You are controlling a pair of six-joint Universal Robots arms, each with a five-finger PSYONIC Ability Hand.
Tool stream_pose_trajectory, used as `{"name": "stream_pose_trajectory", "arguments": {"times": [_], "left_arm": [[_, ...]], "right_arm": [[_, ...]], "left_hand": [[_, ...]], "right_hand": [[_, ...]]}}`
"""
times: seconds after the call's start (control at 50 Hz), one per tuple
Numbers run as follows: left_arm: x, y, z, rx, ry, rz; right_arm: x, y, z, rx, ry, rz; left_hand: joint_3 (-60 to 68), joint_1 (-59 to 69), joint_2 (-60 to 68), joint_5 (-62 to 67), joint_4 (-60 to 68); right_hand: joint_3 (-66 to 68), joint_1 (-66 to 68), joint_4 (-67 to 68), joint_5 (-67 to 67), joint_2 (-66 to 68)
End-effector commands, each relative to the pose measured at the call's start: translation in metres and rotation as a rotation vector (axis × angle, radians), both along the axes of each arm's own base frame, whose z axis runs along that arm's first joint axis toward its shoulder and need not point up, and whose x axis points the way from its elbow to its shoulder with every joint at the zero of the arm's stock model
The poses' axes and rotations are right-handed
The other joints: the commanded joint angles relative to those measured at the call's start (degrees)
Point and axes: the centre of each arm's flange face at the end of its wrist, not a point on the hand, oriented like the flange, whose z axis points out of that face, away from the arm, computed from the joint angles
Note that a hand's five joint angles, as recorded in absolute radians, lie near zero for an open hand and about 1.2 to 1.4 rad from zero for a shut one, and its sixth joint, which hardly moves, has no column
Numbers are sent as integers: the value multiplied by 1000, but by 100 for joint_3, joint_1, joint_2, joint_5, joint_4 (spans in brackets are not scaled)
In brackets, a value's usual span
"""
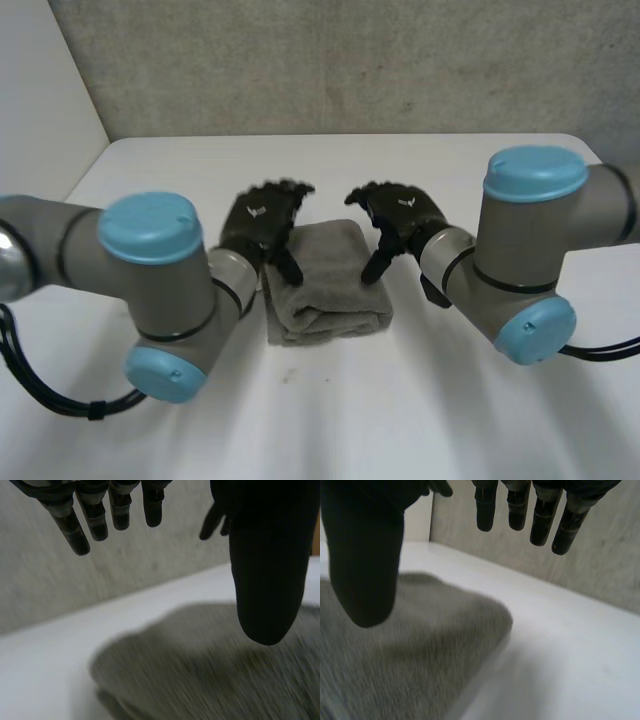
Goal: Fold the towel.
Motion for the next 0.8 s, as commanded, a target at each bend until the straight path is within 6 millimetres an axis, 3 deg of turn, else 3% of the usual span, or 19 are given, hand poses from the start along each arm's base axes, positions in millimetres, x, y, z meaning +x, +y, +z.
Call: {"name": "stream_pose_trajectory", "arguments": {"times": [0.02,0.16,0.22,0.24,0.26,0.28,0.3,0.32,0.36,0.38,0.4,0.42,0.46,0.48,0.52,0.54,0.58,0.7,0.8], "left_arm": [[2,1,-53,138,-70,17],[10,2,-52,155,-93,36],[13,6,-32,132,-95,36],[15,8,-19,107,-91,35],[15,8,-19,107,-91,35],[16,9,-6,79,-84,33],[18,11,10,47,-70,33],[18,11,10,46,-70,33],[22,13,46,-34,-32,39],[22,13,46,-35,-32,39],[25,14,65,-78,-15,44],[25,14,65,-78,-15,44],[38,12,104,-168,14,74],[38,12,104,-169,14,74],[55,14,138,-232,26,111],[55,14,138,-233,26,111],[70,22,160,-251,34,136],[89,29,165,-238,26,171],[97,31,160,-240,25,188]], "right_arm": [[2,-9,-46,72,55,10],[2,-10,-48,43,93,15],[2,-10,-31,-19,107,22],[0,-9,-16,-59,108,14],[-2,-7,1,-102,100,2],[-2,-7,1,-102,100,2],[-6,-6,19,-138,89,-22],[-6,-6,19,-139,89,-22],[-16,-3,50,-194,59,-75],[-16,-3,50,-194,59,-75],[-23,-3,65,-221,45,-102],[-30,-2,77,-242,33,-127],[-36,0,86,-257,25,-145],[-42,3,92,-267,19,-162],[-47,9,100,-278,14,-173],[-54,16,112,-301,2,-187],[-61,23,123,-324,-8,-201],[-91,29,136,-344,-11,-262],[-94,32,135,-347,-9,-258]], "left_hand": [[178,147,175,-10,193],[144,113,141,-44,159],[111,80,108,-78,125],[94,63,91,-94,109],[94,63,91,-94,109],[77,46,74,-111,92],[77,46,74,-111,92],[77,46,74,-111,92],[77,46,74,-111,92],[77,46,74,-111,92],[44,13,41,-144,59],[44,12,40,-145,58],[27,-4,24,-162,41],[27,-4,24,-162,41],[10,-21,7,-178,25],[10,-21,7,-178,25],[10,-21,7,-178,25],[10,-21,7,-178,25],[10,-21,7,-178,25]], "right_hand": [[-236,-230,-356,-331,-293],[-236,-230,-356,-331,-293],[-236,-230,-356,-331,-293],[-236,-230,-356,-331,-293],[-236,-230,-356,-331,-293],[-236,-230,-356,-331,-293],[-236,-230,-356,-331,-293],[-236,-230,-356,-331,-293],[-236,-230,-356,-331,-293],[-236,-230,-356,-331,-293],[-236,-230,-356,-331,-293],[-236,-230,-356,-331,-293],[-236,-230,-356,-331,-293],[-236,-230,-356,-331,-293],[-236,-230,-356,-331,-293],[-236,-230,-356,-331,-293],[-236,-230,-356,-331,-293],[-236,-230,-356,-331,-293],[-236,-230,-356,-331,-293]]}}
